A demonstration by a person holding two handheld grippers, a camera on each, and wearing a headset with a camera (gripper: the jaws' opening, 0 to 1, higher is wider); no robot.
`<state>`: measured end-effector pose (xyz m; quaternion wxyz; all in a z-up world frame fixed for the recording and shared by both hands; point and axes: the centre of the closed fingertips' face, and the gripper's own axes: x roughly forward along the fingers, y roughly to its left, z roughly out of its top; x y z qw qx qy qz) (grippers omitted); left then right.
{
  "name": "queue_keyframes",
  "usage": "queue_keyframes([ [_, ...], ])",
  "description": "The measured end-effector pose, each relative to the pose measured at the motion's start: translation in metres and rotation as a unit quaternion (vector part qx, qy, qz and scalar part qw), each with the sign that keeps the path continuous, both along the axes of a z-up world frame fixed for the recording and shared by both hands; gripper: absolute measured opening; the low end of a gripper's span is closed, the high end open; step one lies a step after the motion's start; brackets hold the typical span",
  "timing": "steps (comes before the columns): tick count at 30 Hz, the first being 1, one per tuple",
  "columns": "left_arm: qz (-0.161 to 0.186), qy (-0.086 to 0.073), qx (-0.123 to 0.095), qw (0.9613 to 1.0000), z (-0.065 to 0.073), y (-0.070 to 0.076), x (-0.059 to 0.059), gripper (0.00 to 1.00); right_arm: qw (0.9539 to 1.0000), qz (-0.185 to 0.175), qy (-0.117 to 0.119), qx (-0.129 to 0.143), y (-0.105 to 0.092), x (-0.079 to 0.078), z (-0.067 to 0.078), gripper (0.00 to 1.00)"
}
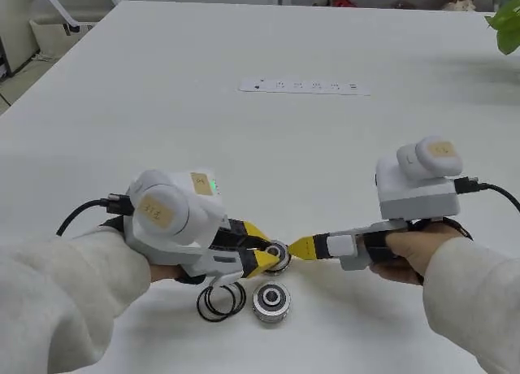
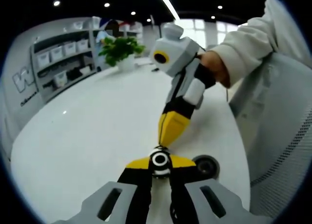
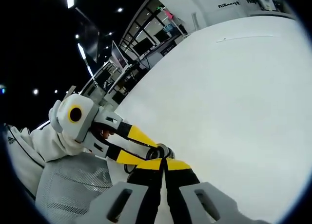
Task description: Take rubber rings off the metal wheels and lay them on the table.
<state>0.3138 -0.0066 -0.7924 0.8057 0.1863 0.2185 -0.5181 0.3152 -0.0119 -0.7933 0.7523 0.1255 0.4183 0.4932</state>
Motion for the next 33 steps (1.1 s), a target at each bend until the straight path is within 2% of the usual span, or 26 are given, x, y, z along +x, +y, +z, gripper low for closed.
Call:
queue_keyframes([
  [33,0.004,-0.001,0.003,1.0000,0.0001,-0.0009,0.0009,0.14,0.9999,0.008,-0.009,0.008,0.0056,0.0000,0.0070,0.00],
])
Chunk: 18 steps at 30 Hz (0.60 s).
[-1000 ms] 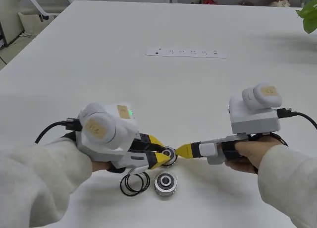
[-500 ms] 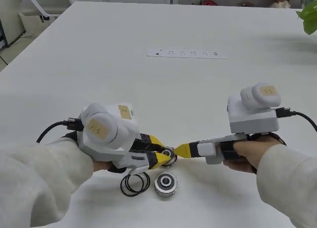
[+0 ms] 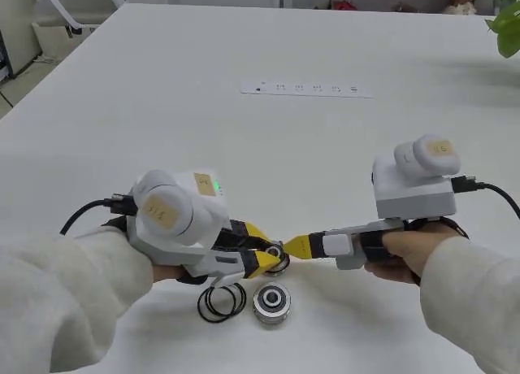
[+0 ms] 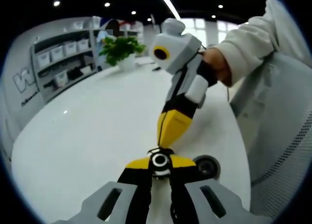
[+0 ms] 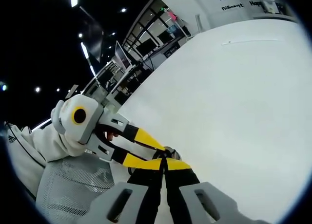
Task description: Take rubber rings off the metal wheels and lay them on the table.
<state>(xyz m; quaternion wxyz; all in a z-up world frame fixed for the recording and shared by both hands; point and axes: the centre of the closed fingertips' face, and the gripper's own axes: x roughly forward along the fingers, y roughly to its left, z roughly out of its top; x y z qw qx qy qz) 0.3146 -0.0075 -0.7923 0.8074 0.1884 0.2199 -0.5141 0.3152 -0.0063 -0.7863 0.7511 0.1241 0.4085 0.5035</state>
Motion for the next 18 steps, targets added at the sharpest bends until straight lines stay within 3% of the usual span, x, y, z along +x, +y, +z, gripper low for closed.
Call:
queue_keyframes([
  [14,0.001,-0.001,-0.002,1.0000,0.000,0.000,0.000,0.14,0.9999,0.007,-0.008,0.009,0.002,0.001,0.004,0.00],
  [17,0.002,-0.002,-0.002,1.0000,0.000,0.000,0.000,0.14,0.9997,0.010,-0.005,0.022,0.004,0.000,0.008,0.00],
  [18,0.002,-0.002,-0.002,1.0000,0.000,0.000,0.000,0.14,0.9993,0.004,-0.005,0.038,0.007,0.001,0.013,0.00],
])
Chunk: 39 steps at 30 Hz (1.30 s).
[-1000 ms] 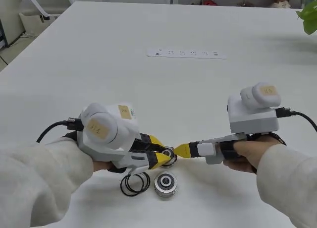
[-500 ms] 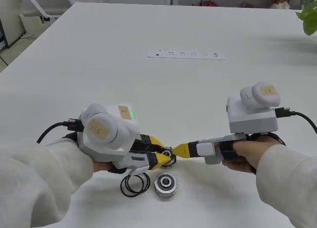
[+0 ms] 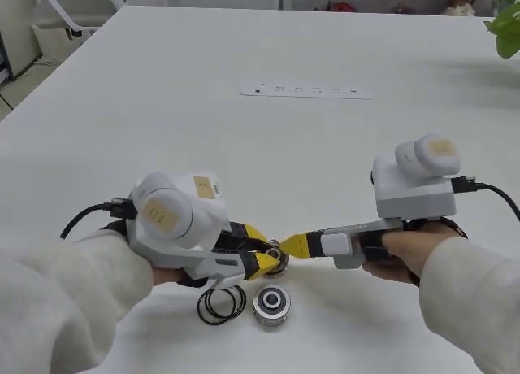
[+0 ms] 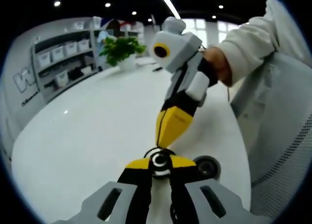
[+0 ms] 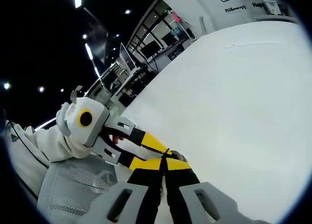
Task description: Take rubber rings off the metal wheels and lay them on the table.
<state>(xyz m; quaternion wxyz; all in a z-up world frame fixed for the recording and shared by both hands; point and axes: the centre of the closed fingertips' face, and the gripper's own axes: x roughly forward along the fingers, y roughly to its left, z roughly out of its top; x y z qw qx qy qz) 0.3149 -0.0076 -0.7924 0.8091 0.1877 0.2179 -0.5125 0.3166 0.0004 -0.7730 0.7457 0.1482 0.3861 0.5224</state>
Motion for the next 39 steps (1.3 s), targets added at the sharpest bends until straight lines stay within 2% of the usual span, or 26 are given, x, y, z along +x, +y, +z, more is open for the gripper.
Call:
queue_keyframes([
  [1,0.000,0.000,0.000,1.0000,0.000,0.000,0.000,0.14,1.0000,-0.002,0.000,-0.001,-0.001,0.001,0.002,0.00],
  [3,0.003,0.001,-0.001,1.0000,0.000,0.000,0.000,0.14,0.9997,0.004,-0.018,-0.019,-0.002,0.001,-0.001,0.00],
  [6,0.003,0.003,0.001,1.0000,0.000,0.000,0.001,0.14,0.9999,0.000,-0.005,-0.012,-0.001,0.000,-0.002,0.00],
  [13,-0.018,-0.011,0.026,0.9994,0.004,0.001,-0.001,0.16,0.9998,0.000,-0.010,-0.018,-0.002,0.000,-0.001,0.00],
  [15,-0.017,-0.008,0.027,0.9995,0.005,0.001,-0.003,0.17,0.9997,0.002,-0.013,-0.021,-0.002,0.000,-0.001,0.00],
  [17,-0.014,0.004,0.018,0.9997,0.007,-0.001,-0.005,0.20,0.9996,0.003,-0.014,-0.023,-0.003,0.000,-0.001,0.00],
  [20,-0.022,0.006,0.014,0.9996,0.017,-0.003,-0.009,0.26,0.9996,0.003,-0.016,-0.023,-0.005,0.001,0.002,0.00],
  [24,-0.026,0.000,0.016,0.9995,0.031,-0.004,-0.011,0.38,0.9997,-0.008,-0.019,-0.010,-0.007,0.005,0.010,0.00],
  [27,-0.023,-0.004,0.012,0.9997,0.044,-0.004,-0.011,0.44,0.9997,-0.017,-0.017,0.006,-0.007,0.008,0.018,0.00],
  [29,-0.023,-0.010,0.006,0.9997,0.056,-0.005,-0.012,0.45,0.9995,-0.023,-0.013,0.018,-0.006,0.009,0.024,0.00],
  [31,-0.029,-0.025,0.001,0.9993,0.070,-0.006,-0.014,0.48,0.9992,-0.025,-0.014,0.029,-0.005,0.010,0.030,0.00],
  [34,-0.034,-0.034,-0.001,0.9988,0.086,-0.004,-0.020,0.52,0.9989,-0.025,-0.016,0.036,-0.003,0.009,0.035,0.00],
  [39,-0.029,-0.055,0.000,0.9980,0.108,0.009,-0.025,0.60,0.9984,-0.022,-0.019,0.048,0.000,0.008,0.043,0.00],
])
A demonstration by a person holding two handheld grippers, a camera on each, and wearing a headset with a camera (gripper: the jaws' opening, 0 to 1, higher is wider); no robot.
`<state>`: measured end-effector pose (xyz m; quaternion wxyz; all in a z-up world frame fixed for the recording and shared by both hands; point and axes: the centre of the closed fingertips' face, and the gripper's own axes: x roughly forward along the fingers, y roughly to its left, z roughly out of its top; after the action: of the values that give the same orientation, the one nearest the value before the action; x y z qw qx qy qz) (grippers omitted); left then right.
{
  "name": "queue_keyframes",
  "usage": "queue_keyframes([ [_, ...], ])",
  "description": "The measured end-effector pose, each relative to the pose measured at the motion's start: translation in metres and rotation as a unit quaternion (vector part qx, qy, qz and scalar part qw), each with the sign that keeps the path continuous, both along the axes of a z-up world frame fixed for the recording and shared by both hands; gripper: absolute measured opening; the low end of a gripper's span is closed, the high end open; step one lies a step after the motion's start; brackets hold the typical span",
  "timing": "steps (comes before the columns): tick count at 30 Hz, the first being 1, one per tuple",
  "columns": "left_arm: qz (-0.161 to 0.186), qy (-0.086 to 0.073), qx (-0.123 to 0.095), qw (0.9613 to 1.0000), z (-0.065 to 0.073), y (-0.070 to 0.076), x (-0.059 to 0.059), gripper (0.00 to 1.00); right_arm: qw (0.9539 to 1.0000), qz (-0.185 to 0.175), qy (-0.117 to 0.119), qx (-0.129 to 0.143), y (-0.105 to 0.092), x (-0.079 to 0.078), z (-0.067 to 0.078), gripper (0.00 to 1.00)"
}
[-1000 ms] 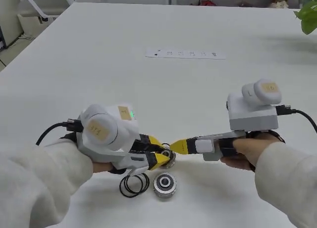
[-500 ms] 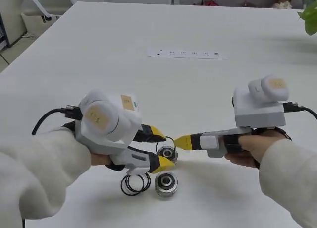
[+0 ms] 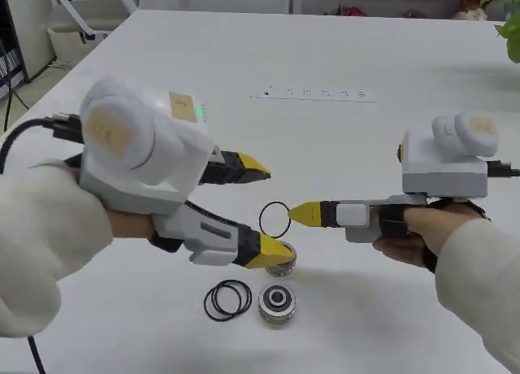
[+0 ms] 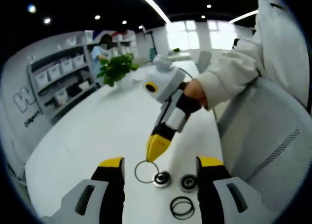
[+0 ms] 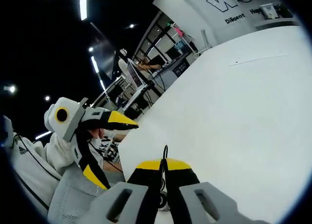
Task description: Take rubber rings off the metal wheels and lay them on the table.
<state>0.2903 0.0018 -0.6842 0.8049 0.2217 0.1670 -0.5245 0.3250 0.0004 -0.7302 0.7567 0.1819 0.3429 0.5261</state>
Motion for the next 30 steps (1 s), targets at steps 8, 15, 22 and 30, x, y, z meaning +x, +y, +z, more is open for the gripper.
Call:
queue_keyframes([
  [8,0.025,-0.019,0.010,0.9995,0.022,0.036,-0.012,0.68,0.9998,0.013,-0.007,0.011,0.009,-0.007,0.010,0.00],
  [15,0.066,-0.014,-0.003,0.9977,0.029,0.067,-0.029,0.71,0.9994,0.031,-0.010,0.015,0.018,-0.014,0.013,0.00],
  [22,0.109,-0.011,-0.018,0.9938,0.030,0.091,-0.043,0.77,0.9986,0.051,-0.008,0.015,0.027,-0.024,0.013,0.00],
  [30,0.168,0.003,-0.032,0.9852,0.014,0.137,-0.054,0.78,0.9965,0.084,-0.004,-0.006,0.038,-0.041,0.000,0.00],
])
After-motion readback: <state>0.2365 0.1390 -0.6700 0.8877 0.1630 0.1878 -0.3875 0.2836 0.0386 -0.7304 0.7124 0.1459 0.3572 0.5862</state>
